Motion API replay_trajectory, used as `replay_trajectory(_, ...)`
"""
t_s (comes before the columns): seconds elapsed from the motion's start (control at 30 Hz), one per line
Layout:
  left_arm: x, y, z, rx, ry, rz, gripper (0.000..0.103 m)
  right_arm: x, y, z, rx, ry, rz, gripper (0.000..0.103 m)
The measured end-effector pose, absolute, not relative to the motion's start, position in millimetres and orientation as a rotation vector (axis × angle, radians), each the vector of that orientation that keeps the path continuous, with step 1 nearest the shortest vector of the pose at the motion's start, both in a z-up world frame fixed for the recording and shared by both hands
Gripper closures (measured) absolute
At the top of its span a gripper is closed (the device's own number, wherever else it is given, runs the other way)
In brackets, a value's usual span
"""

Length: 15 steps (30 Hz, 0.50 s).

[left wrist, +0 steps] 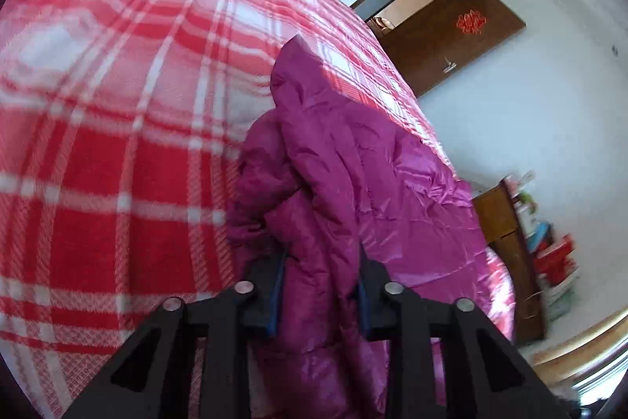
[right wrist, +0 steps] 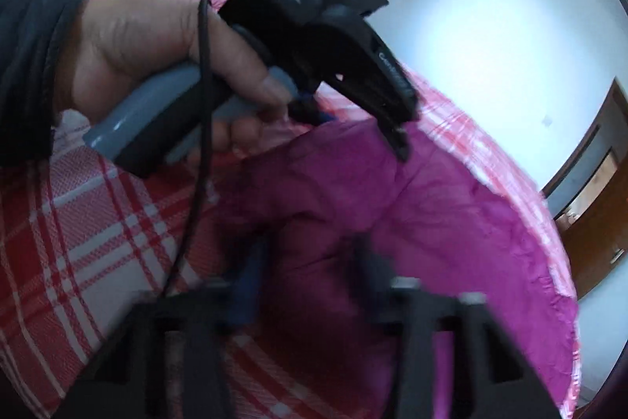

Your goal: Fold large clothes

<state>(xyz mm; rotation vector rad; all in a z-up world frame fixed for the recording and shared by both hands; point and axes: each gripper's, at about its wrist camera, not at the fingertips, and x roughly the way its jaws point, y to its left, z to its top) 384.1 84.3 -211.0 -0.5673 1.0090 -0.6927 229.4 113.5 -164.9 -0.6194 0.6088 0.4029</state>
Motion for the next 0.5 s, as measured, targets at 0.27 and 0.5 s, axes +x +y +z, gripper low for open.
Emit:
replay_trajectory(0.27,355,140,-199,-0.843,0.953,-0.747,0.086,215,113,-133,-0.481,0.607,0.506,0.089)
replay_trajectory(0.5,331,160,-96,-0.997,0.761,-0.794,0.090,201,55,-71,-0.094,0.548,0.696,0.091)
